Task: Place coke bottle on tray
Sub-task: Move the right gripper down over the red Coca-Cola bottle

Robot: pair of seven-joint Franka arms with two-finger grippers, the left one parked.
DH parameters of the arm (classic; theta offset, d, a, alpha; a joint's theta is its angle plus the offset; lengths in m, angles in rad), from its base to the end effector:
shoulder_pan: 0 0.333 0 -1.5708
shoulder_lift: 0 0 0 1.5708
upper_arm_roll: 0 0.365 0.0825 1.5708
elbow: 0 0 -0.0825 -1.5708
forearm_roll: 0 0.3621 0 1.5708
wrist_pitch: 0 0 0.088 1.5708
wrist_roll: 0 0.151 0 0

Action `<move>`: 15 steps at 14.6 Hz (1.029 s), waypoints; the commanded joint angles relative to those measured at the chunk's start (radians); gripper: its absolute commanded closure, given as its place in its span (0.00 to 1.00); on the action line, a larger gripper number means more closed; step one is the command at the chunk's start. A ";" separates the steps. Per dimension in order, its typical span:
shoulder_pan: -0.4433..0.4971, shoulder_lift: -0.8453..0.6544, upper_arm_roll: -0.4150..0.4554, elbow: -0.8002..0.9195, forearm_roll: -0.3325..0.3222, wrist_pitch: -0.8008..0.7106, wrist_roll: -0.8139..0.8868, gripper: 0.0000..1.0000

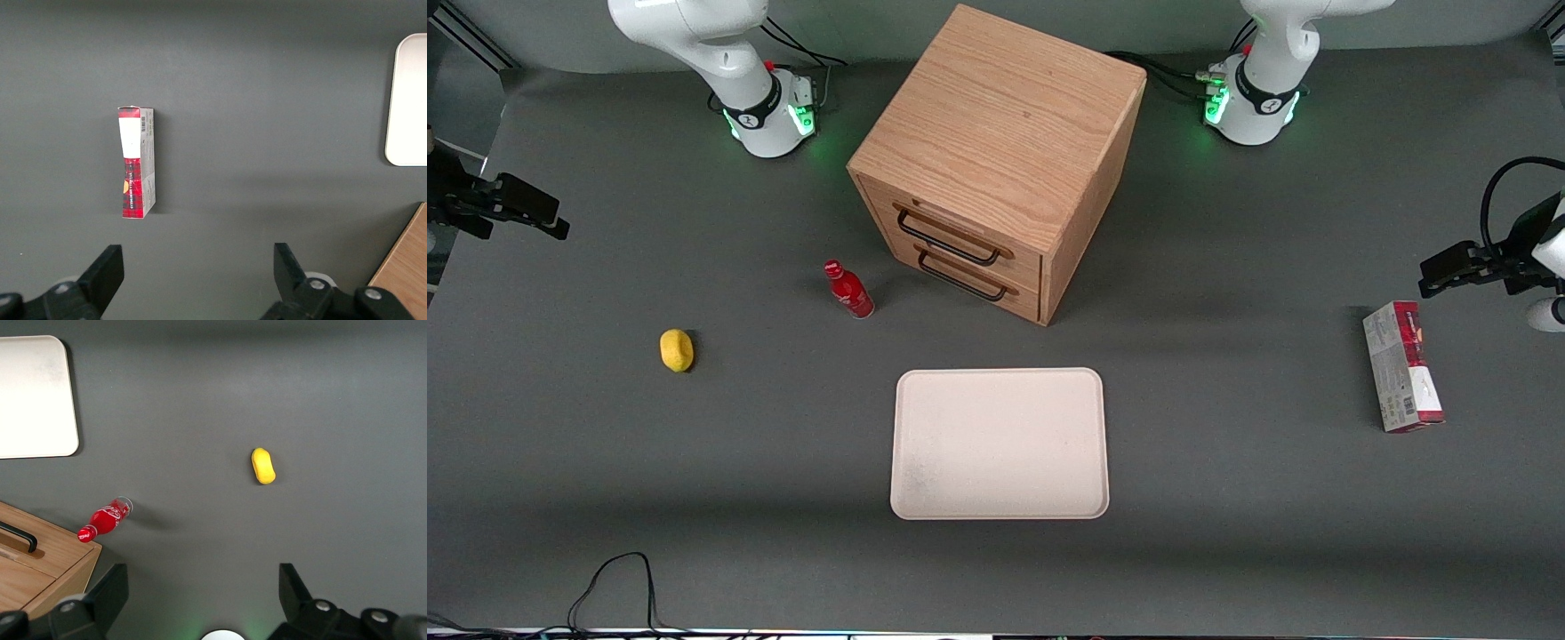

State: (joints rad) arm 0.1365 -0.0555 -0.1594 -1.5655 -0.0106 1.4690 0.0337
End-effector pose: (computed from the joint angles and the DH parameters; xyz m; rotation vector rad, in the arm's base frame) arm 0.5003 -0.0158 0.6515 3.1376 -0.0895 -0.0654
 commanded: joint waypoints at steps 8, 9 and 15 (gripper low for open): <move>0.000 0.002 0.151 -0.082 0.095 0.054 0.210 0.00; 0.003 -0.004 0.176 -0.124 0.104 0.080 0.224 0.00; 0.014 -0.112 0.374 -0.497 0.092 0.419 0.354 0.00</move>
State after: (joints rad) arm 0.1518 -0.0723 0.1776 -1.8817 0.0706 1.7678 0.3523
